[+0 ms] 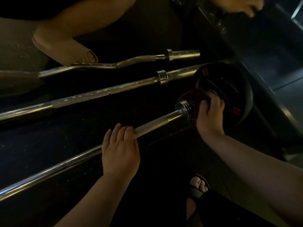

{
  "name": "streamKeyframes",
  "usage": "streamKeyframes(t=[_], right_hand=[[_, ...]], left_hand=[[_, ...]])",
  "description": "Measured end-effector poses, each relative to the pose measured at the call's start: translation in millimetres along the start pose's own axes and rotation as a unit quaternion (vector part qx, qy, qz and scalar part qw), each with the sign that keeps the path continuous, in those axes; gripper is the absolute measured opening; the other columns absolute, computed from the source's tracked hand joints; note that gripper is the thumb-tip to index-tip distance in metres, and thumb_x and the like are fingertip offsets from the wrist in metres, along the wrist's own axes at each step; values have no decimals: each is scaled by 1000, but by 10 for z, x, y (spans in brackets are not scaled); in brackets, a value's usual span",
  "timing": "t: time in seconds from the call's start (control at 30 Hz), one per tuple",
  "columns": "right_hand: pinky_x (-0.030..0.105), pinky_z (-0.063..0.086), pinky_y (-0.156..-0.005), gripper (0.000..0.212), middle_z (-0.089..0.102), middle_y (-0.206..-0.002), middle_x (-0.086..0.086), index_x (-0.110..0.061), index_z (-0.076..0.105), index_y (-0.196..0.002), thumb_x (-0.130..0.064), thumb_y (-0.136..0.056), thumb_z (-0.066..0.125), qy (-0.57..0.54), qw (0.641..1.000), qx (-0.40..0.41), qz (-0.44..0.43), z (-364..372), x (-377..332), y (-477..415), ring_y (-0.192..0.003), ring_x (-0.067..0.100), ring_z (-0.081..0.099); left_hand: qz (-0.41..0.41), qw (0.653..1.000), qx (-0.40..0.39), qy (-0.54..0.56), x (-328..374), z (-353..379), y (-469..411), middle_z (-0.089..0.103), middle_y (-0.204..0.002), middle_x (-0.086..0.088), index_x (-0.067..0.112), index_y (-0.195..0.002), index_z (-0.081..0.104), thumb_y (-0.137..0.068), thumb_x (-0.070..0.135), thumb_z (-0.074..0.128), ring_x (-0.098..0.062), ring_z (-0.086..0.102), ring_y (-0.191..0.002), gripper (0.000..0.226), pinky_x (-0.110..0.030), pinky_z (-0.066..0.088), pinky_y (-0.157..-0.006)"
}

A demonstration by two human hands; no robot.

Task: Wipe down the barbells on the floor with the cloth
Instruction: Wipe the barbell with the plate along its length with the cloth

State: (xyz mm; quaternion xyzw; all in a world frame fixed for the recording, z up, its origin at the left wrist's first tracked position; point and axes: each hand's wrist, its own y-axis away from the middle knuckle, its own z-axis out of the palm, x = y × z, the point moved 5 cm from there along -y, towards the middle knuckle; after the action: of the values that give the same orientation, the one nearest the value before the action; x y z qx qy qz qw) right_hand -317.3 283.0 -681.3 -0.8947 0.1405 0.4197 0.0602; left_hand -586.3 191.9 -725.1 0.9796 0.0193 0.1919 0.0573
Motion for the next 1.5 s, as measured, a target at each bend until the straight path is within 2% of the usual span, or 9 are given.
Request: streamKeyframes(t=[0.23, 0.37, 0.53, 0.8, 0.97, 1.1, 1.2, 1.37, 1.5], right_hand=[[34, 44, -106, 46, 36, -136, 3, -23, 44, -148, -39, -105, 42, 262, 919, -210, -206, 692, -326, 469, -127, 18, 38], [42, 36, -115, 47, 31, -139, 5, -21, 45, -147, -38, -103, 40, 308, 910, -175, -217, 635, -256, 415, -131, 23, 33], [48, 19, -122, 50, 27, -156, 4, -17, 39, -152, -26, -104, 37, 241, 927, -222, -183, 777, -326, 661, -147, 26, 17], [43, 27, -122, 42, 38, -152, -1, -17, 45, -149, -24, -107, 38, 245, 940, -172, -165, 672, -277, 447, -144, 20, 23], [30, 34, -117, 41, 30, -150, -5, -22, 44, -149, -16, -108, 37, 168, 910, -310, -216, 778, -446, 697, -138, 14, 29], [-3, 41, -80, 36, 37, -142, -1, -22, 51, -141, -14, -109, 38, -30, 988, -112, -98, 310, -552, 264, -112, -9, 43], [5, 38, -88, 36, 36, -144, -4, -29, 48, -143, -20, -110, 37, 27, 996, 9, -89, 9, -436, -110, -121, 0, 41], [51, 26, -120, 51, 20, -157, 7, -25, 45, -150, -9, -101, 46, 332, 935, -112, -53, -9, 27, -412, -144, 31, 17], [34, 16, -122, 62, 13, -166, -4, -27, 40, -153, 0, -99, 51, 218, 957, -171, -83, 78, -52, -380, -152, 18, 13]], left_hand=[[-6, 999, -35, 6, 45, -68, -16, 41, -157, 0, 20, -149, 42, -103, 36, 17, -18, 17, -154, 55, -41, 4, -126], [-5, 999, -36, 11, 6, -67, -10, 40, -158, 0, 20, -150, 42, -104, 36, 21, -17, 15, -154, 52, -42, 4, -126], [-12, 999, -35, 13, 32, -63, -12, 41, -157, 0, 21, -148, 43, -102, 37, 21, -18, 16, -154, 53, -42, 3, -126], [-1, 1000, -14, 22, 25, -52, 2, 48, -152, -2, 19, -144, 48, -104, 33, 23, -20, 23, -152, 50, -43, 7, -125], [-3, 1000, -14, 13, 17, -30, 19, 50, -151, -2, 19, -142, 51, -102, 33, 30, -22, 25, -151, 47, -44, 8, -125], [-6, 1000, -12, 11, 2, -11, -16, 51, -150, 0, 20, -143, 50, -103, 36, 25, -20, 25, -151, 50, -44, 11, -125], [-14, 1000, -13, 15, 3, 0, -28, 50, -151, 0, 20, -143, 49, -103, 38, 22, -18, 23, -152, 53, -45, 11, -126], [-13, 1000, -14, 14, 7, -3, -19, 49, -151, 1, 19, -144, 49, -103, 38, 22, -18, 22, -152, 54, -45, 10, -126], [-14, 1000, -8, 4, -5, 24, -14, 51, -149, 0, 19, -143, 51, -103, 38, 22, -19, 25, -151, 53, -45, 11, -125]])
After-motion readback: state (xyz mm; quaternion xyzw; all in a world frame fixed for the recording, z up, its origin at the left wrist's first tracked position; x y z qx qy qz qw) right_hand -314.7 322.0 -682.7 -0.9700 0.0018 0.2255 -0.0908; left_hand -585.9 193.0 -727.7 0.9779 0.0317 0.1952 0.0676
